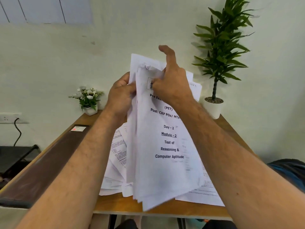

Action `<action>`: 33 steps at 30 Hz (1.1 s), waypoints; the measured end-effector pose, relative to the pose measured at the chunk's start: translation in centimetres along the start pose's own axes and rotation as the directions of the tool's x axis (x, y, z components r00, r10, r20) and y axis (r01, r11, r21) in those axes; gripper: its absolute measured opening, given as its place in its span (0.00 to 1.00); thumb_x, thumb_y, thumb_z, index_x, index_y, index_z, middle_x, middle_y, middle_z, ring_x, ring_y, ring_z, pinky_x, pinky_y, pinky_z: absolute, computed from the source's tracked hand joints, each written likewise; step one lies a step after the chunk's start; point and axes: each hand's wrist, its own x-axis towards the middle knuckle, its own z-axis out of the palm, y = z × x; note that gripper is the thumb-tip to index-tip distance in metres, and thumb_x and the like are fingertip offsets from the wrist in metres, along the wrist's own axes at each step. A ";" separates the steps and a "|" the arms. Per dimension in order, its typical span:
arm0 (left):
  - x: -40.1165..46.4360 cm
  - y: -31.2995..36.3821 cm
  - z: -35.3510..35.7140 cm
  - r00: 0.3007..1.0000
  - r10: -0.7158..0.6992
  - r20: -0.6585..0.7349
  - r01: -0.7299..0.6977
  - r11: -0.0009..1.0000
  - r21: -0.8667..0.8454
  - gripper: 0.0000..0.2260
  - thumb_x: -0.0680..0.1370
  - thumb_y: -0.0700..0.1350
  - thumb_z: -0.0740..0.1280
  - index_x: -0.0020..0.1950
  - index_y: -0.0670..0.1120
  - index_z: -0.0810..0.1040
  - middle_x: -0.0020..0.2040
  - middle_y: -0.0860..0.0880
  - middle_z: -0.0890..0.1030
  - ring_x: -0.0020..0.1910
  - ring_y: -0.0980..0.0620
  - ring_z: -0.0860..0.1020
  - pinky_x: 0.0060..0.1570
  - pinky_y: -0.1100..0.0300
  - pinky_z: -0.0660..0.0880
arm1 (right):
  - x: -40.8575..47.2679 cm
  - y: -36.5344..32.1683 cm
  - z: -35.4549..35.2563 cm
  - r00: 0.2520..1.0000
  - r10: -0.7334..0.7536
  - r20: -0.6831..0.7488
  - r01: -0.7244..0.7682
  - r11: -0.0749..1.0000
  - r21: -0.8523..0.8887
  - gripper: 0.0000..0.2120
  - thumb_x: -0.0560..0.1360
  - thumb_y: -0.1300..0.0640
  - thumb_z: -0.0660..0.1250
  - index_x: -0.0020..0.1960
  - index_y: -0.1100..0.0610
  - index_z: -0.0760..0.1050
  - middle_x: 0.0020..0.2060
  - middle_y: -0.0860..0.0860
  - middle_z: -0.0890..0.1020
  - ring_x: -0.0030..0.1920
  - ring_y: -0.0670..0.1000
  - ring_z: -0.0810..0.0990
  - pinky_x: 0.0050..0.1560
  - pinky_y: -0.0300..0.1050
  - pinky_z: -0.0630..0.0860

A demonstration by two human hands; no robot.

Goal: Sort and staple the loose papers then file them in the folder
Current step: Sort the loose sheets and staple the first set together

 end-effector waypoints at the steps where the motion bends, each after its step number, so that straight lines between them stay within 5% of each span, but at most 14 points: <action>1: 0.0 0.0 0.0 1.000 -0.001 -0.015 0.000 1.000 -0.023 0.14 0.78 0.33 0.63 0.61 0.42 0.82 0.51 0.41 0.84 0.46 0.43 0.81 0.51 0.50 0.79 | 0.1 -0.3 -0.1 1.000 -0.008 0.001 0.008 1.000 -0.014 0.38 0.68 0.66 0.62 0.75 0.46 0.59 0.31 0.50 0.74 0.34 0.52 0.78 0.38 0.51 0.79; 5: 0.2 -1.3 -0.7 0.992 -0.124 0.015 0.124 0.977 -0.173 0.20 0.80 0.52 0.64 0.67 0.41 0.79 0.64 0.35 0.80 0.62 0.38 0.80 0.67 0.42 0.73 | 0.2 -1.1 -0.6 1.000 0.001 0.029 0.002 0.995 -0.104 0.35 0.66 0.66 0.60 0.71 0.49 0.61 0.33 0.50 0.73 0.30 0.50 0.74 0.28 0.43 0.69; 7: -0.3 -2.5 -0.7 0.979 -0.183 0.086 0.197 0.960 -0.197 0.24 0.82 0.58 0.62 0.69 0.42 0.78 0.65 0.35 0.80 0.64 0.37 0.79 0.67 0.42 0.74 | -0.2 -0.8 -0.1 0.997 0.027 0.073 -0.016 0.988 -0.155 0.34 0.65 0.67 0.61 0.70 0.50 0.62 0.35 0.51 0.75 0.32 0.51 0.75 0.28 0.42 0.68; 12: -2.6 -7.9 -0.9 0.957 -0.286 -0.059 0.281 0.957 -0.072 0.10 0.81 0.36 0.66 0.61 0.42 0.79 0.54 0.37 0.85 0.49 0.38 0.84 0.52 0.43 0.81 | -2.9 3.3 3.1 0.967 0.131 0.216 -0.078 0.968 -0.239 0.30 0.68 0.63 0.67 0.68 0.50 0.64 0.44 0.52 0.77 0.45 0.57 0.79 0.41 0.48 0.76; 18: -6.4 -14.6 -1.8 0.875 -0.476 -0.087 0.478 0.879 -0.001 0.19 0.79 0.30 0.61 0.65 0.45 0.79 0.53 0.40 0.86 0.51 0.38 0.85 0.53 0.42 0.82 | -8.5 10.6 7.6 0.896 0.268 0.355 -0.171 0.944 -0.281 0.27 0.73 0.63 0.66 0.70 0.50 0.66 0.51 0.56 0.81 0.55 0.58 0.79 0.52 0.48 0.75; 25: -7.8 -19.7 -1.6 0.934 -0.311 -0.176 0.357 0.801 0.480 0.18 0.79 0.42 0.66 0.67 0.58 0.77 0.56 0.57 0.84 0.55 0.54 0.82 0.56 0.50 0.80 | -12.8 15.5 9.6 0.896 0.297 0.331 -0.272 0.955 -0.121 0.27 0.74 0.67 0.64 0.70 0.50 0.69 0.44 0.51 0.79 0.45 0.52 0.78 0.46 0.42 0.72; 33: -7.3 -20.8 -2.7 0.926 -0.343 -0.157 0.372 0.767 0.522 0.09 0.77 0.45 0.68 0.55 0.57 0.82 0.46 0.54 0.86 0.46 0.51 0.84 0.51 0.45 0.81 | -14.6 17.6 11.7 0.880 0.446 0.162 -0.466 0.877 0.114 0.33 0.72 0.65 0.66 0.71 0.40 0.66 0.40 0.48 0.81 0.40 0.45 0.81 0.43 0.39 0.77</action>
